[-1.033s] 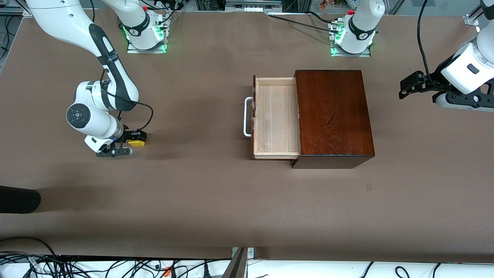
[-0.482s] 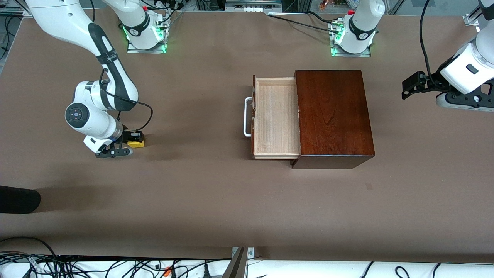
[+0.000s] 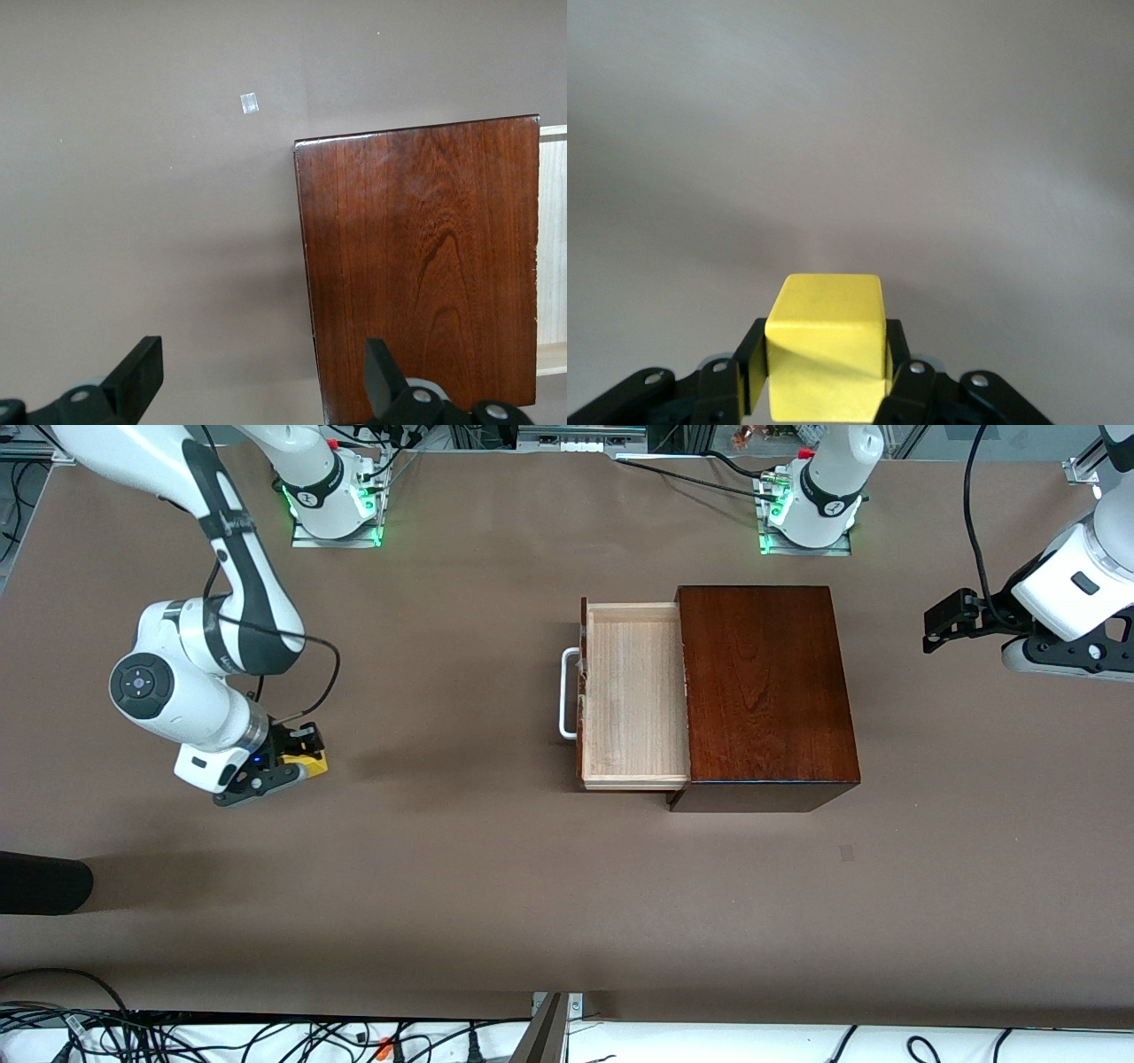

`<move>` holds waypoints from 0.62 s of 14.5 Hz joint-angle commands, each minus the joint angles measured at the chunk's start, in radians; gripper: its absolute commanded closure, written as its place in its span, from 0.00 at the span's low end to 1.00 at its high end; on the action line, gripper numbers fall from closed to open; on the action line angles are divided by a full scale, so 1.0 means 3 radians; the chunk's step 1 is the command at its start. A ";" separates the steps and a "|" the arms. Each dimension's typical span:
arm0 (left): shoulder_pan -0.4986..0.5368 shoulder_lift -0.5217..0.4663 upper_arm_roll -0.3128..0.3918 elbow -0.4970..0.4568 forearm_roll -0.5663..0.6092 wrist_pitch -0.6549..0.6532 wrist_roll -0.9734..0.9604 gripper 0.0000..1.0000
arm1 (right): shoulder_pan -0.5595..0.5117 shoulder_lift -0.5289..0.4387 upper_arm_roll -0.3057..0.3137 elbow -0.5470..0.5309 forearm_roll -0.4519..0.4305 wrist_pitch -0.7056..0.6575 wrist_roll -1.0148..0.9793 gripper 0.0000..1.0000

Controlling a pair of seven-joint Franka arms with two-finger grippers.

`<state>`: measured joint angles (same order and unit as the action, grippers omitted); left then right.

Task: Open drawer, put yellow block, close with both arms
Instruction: 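Close the right gripper on the yellow cube, then lift the yellow cube with the right gripper and carry it over the drawer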

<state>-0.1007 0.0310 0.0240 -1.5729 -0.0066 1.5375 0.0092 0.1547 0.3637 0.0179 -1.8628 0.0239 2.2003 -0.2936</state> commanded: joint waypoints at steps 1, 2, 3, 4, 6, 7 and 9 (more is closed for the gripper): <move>0.0009 -0.0047 -0.0008 -0.0003 0.0053 -0.0006 0.0077 0.00 | 0.0011 -0.0128 0.0327 0.0129 -0.0029 -0.0226 -0.0125 0.81; 0.0009 -0.0047 -0.0008 -0.0003 0.0053 -0.0006 0.0077 0.00 | 0.0011 -0.0133 0.0521 0.0307 -0.0029 -0.0414 -0.0156 0.81; 0.0009 -0.0047 -0.0008 -0.0003 0.0053 -0.0006 0.0077 0.00 | 0.0026 -0.0113 0.0675 0.0506 -0.0029 -0.0639 -0.0157 0.81; 0.0009 -0.0047 -0.0008 -0.0003 0.0053 -0.0006 0.0077 0.00 | 0.0107 -0.0088 0.0778 0.0726 -0.0039 -0.0833 -0.0157 0.81; 0.0009 -0.0042 -0.0008 -0.0008 0.0053 -0.0006 0.0072 0.00 | 0.0479 0.0025 0.0799 0.1140 -0.0171 -0.1151 -0.0141 0.81; 0.0009 -0.0047 -0.0008 -0.0003 0.0053 -0.0006 0.0072 0.00 | 0.0679 0.0076 0.0799 0.1299 -0.0243 -0.1269 -0.0126 0.81; 0.0009 -0.0047 -0.0008 -0.0003 0.0053 -0.0006 0.0072 0.00 | 0.0966 0.0178 0.0799 0.1509 -0.0238 -0.1296 -0.0121 0.80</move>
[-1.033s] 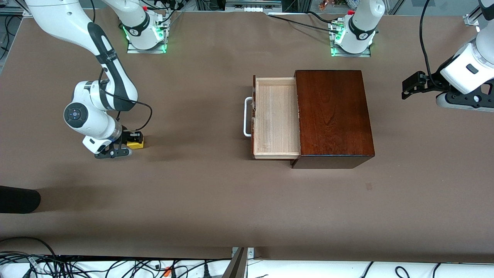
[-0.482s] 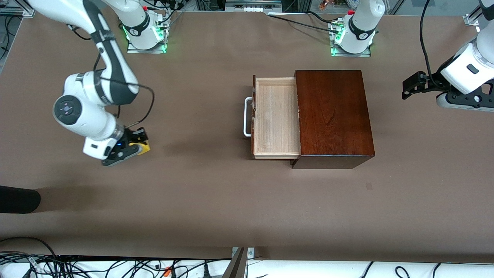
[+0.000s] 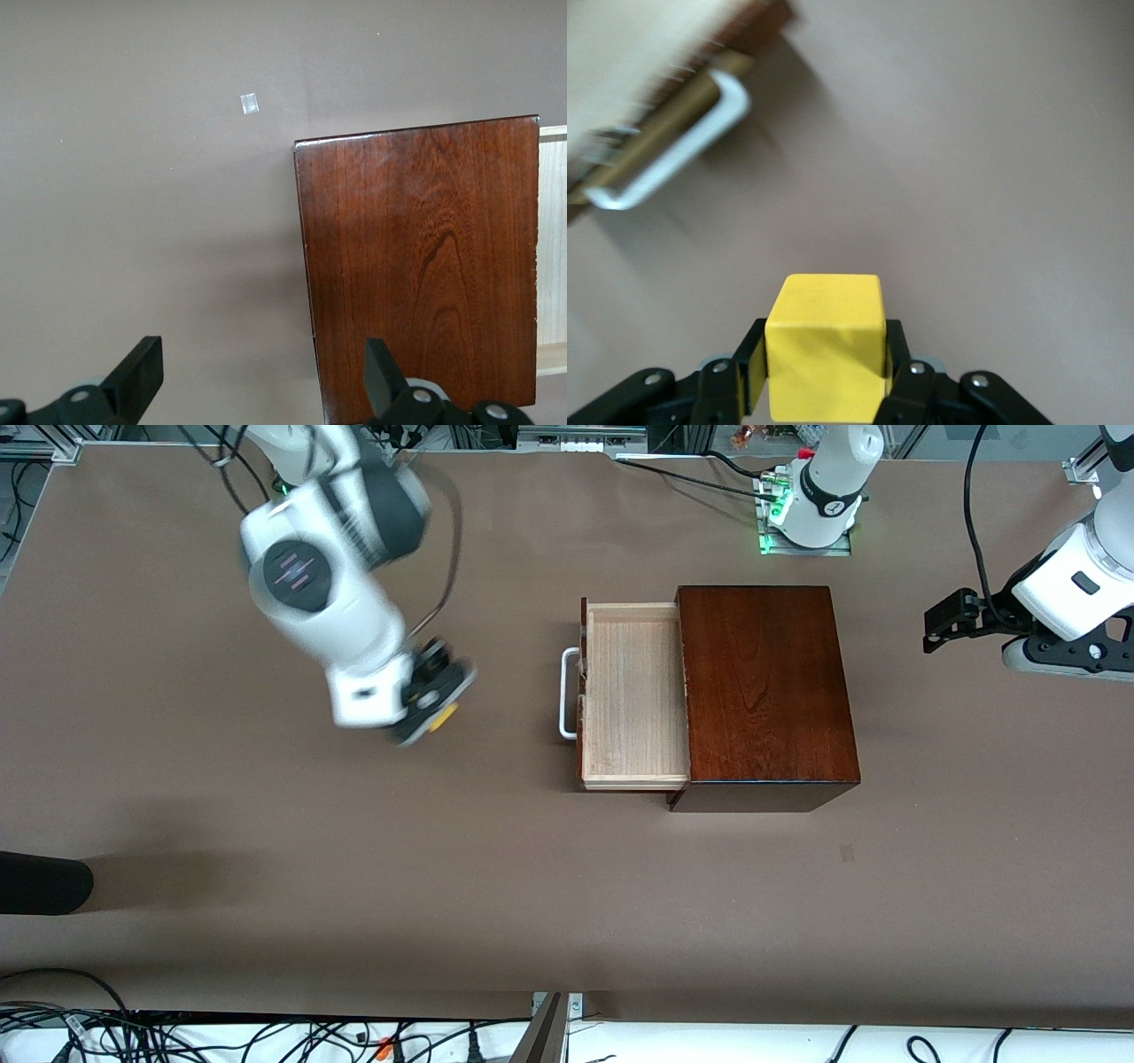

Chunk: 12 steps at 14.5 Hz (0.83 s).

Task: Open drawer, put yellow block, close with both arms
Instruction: 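Lift the yellow cube with the right gripper and carry it over the drawer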

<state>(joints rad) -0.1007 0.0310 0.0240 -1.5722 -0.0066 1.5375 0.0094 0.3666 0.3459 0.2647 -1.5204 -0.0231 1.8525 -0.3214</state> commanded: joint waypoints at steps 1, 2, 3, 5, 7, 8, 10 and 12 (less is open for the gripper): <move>0.0008 -0.0047 -0.0008 -0.0006 0.0053 -0.0007 0.0071 0.00 | 0.0382 0.0309 -0.0023 0.0475 -0.0081 -0.0121 -0.0038 0.80; 0.0008 -0.0047 -0.0008 -0.0006 0.0053 -0.0007 0.0071 0.00 | 0.0546 0.0406 -0.0023 0.0628 -0.0097 -0.0131 -0.0033 0.80; 0.0008 -0.0047 -0.0008 -0.0006 0.0053 -0.0007 0.0071 0.00 | 0.0724 0.0508 -0.0033 0.0772 -0.0137 -0.0131 -0.0023 0.80; 0.0008 -0.0042 -0.0008 -0.0006 0.0053 -0.0007 0.0071 0.00 | 0.0955 0.0728 -0.0049 0.1028 -0.0295 -0.0116 0.0028 0.81; 0.0008 -0.0047 -0.0008 -0.0006 0.0048 -0.0007 0.0071 0.00 | 0.1129 0.0902 -0.0049 0.1232 -0.0459 -0.0116 0.0033 0.81; 0.0008 -0.0047 -0.0008 -0.0001 0.0047 -0.0007 0.0071 0.00 | 0.1186 0.0984 -0.0049 0.1314 -0.0521 -0.0111 0.0013 0.81; 0.0008 -0.0047 -0.0008 0.0000 0.0047 -0.0007 0.0071 0.00 | 0.1329 0.1102 -0.0049 0.1371 -0.0689 -0.0095 0.0003 0.81; 0.0008 -0.0047 -0.0008 0.0000 0.0047 -0.0007 0.0071 0.00 | 0.1391 0.1224 -0.0049 0.1381 -0.0832 -0.0075 -0.0002 0.80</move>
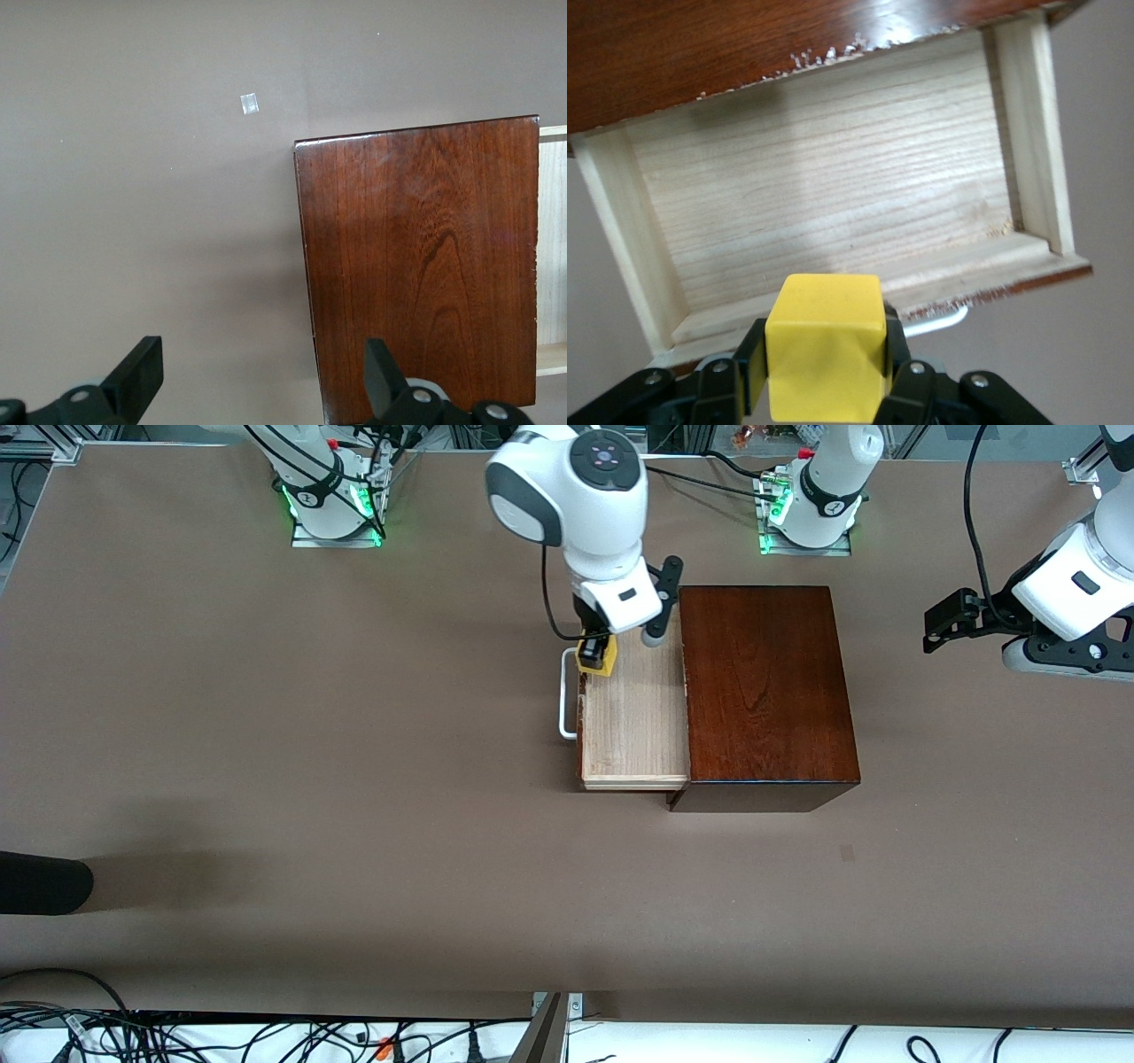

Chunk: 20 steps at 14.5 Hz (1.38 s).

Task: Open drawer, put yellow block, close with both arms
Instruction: 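Lift the yellow cube with the right gripper and carry it over the drawer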

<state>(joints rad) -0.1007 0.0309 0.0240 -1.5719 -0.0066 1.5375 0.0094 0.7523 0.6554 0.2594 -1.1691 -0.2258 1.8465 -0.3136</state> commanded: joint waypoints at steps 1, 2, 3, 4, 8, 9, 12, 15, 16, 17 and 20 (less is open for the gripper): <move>0.0008 -0.0047 -0.0008 -0.0001 0.0047 -0.0007 0.0071 0.00 | 0.0146 0.0239 -0.0031 0.0215 -0.0213 -0.0024 -0.0028 0.80; 0.0008 -0.0047 -0.0008 -0.0001 0.0047 -0.0007 0.0071 0.00 | 0.0166 0.0269 -0.0031 0.0215 -0.0224 0.0032 -0.0028 0.80; 0.0008 -0.0047 -0.0008 -0.0001 0.0047 -0.0007 0.0071 0.00 | 0.0166 0.0315 -0.0031 0.0215 -0.0229 0.0073 -0.0034 0.80; 0.0008 -0.0047 -0.0008 -0.0001 0.0047 -0.0007 0.0071 0.00 | 0.0177 0.0336 -0.0031 0.0215 -0.0234 0.0114 -0.0029 0.80; 0.0008 -0.0042 -0.0008 0.0014 0.0042 -0.0007 0.0071 0.00 | 0.0223 0.0408 -0.0047 0.0210 -0.0331 0.0139 -0.0039 0.80; 0.0008 -0.0047 -0.0008 0.0014 0.0042 -0.0007 0.0071 0.00 | 0.0223 0.0413 -0.0047 0.0210 -0.0331 0.0160 -0.0039 0.80; 0.0008 -0.0042 -0.0008 0.0014 0.0042 -0.0007 0.0066 0.00 | 0.0223 0.0413 -0.0047 0.0205 -0.0341 0.0155 -0.0176 0.80; 0.0008 -0.0042 -0.0008 0.0014 0.0042 -0.0007 0.0066 0.00 | 0.0218 0.0443 -0.0062 0.0200 -0.0336 0.0165 -0.0325 0.80; 0.0008 -0.0042 -0.0008 0.0014 0.0042 -0.0007 0.0066 0.00 | 0.0218 0.0459 -0.0062 0.0200 -0.0336 0.0165 -0.0355 0.80; 0.0008 -0.0042 -0.0008 0.0014 0.0042 -0.0007 0.0066 0.00 | 0.0218 0.0494 -0.0062 0.0200 -0.0341 0.0170 -0.0361 0.80; 0.0008 -0.0042 -0.0008 0.0014 0.0042 -0.0007 0.0071 0.00 | 0.0218 0.0546 -0.0062 0.0185 -0.0382 0.0247 -0.0401 0.80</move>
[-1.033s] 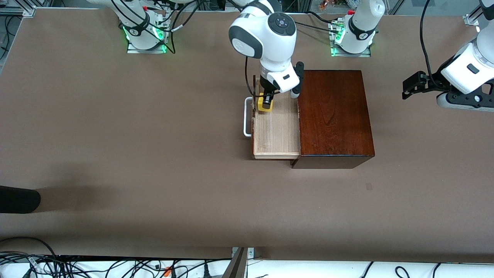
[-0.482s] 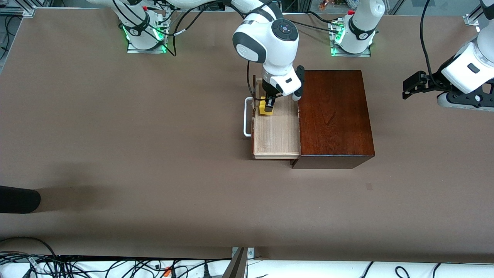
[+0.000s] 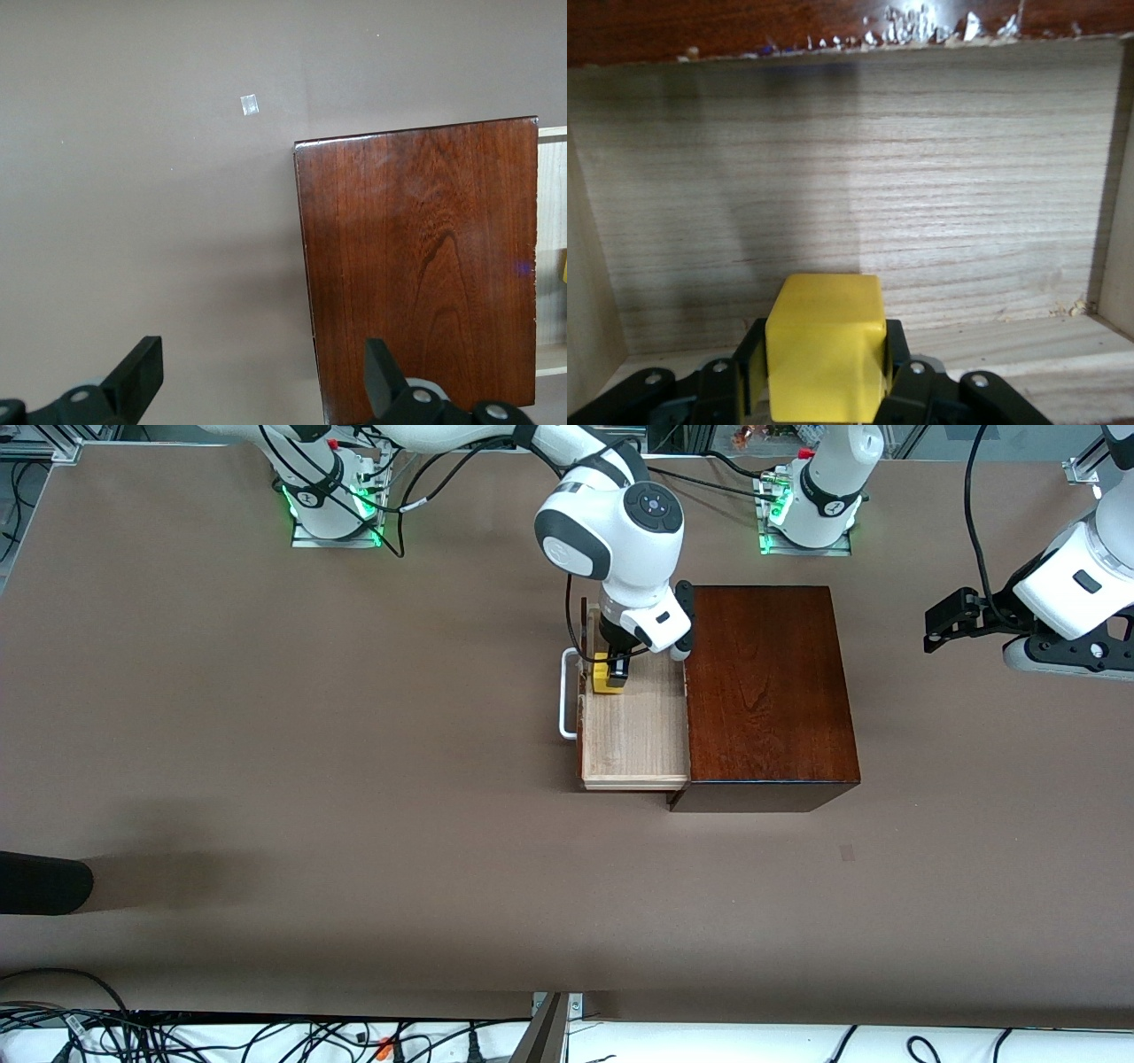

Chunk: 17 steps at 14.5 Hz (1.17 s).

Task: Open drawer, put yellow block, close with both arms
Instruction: 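Lift the yellow cube with the right gripper and carry it over the drawer, then release the cube into the drawer and raise the right gripper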

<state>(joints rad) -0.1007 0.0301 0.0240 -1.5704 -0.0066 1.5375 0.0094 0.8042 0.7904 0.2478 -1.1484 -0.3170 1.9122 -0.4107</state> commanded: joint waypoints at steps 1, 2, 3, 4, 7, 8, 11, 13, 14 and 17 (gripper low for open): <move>0.0008 -0.0039 -0.0008 0.0014 0.0042 -0.0007 0.0066 0.00 | 0.0040 0.0121 -0.0023 0.0116 -0.0078 0.0033 -0.0093 0.80; 0.0008 -0.0039 -0.0008 0.0009 0.0042 -0.0007 0.0066 0.00 | 0.0045 0.0132 -0.0023 0.0116 -0.0083 0.0063 -0.0093 0.80; 0.0008 -0.0039 -0.0008 0.0009 0.0042 -0.0007 0.0071 0.00 | 0.0040 0.0142 -0.0023 0.0116 -0.0094 0.0089 -0.0098 0.80; 0.0008 -0.0039 -0.0008 0.0014 0.0042 -0.0007 0.0066 0.00 | 0.0045 0.0152 -0.0023 0.0116 -0.0119 0.0094 -0.0109 0.79; -0.0012 -0.0039 -0.0008 0.0014 0.0042 -0.0007 0.0066 0.00 | 0.0040 0.0147 -0.0023 0.0116 -0.0119 0.0079 -0.0068 0.11; -0.0012 -0.0039 -0.0008 0.0014 0.0042 -0.0007 0.0066 0.00 | 0.0029 0.0147 -0.0023 0.0116 -0.0114 0.0089 -0.0068 0.00; -0.0012 -0.0039 -0.0008 0.0014 0.0042 -0.0007 0.0066 0.00 | 0.0014 0.0122 -0.0023 0.0126 -0.0109 0.0079 -0.0078 0.00; -0.0017 -0.0039 -0.0008 0.0014 0.0042 -0.0007 0.0071 0.00 | 0.0014 0.0096 -0.0028 0.0141 -0.0089 0.0043 -0.0083 0.00; -0.0017 -0.0039 -0.0008 0.0019 0.0042 -0.0007 0.0071 0.00 | -0.0001 0.0060 -0.0023 0.0146 -0.0079 0.0008 -0.0078 0.00; -0.0017 -0.0039 -0.0013 0.0024 0.0037 -0.0002 0.0076 0.00 | -0.0190 -0.0205 -0.0023 0.0146 0.0349 -0.0013 -0.0007 0.00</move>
<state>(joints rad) -0.1028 0.0300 0.0220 -1.5694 -0.0066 1.5375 0.0095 0.7872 0.7975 0.2394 -1.1021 -0.2925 1.9363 -0.4234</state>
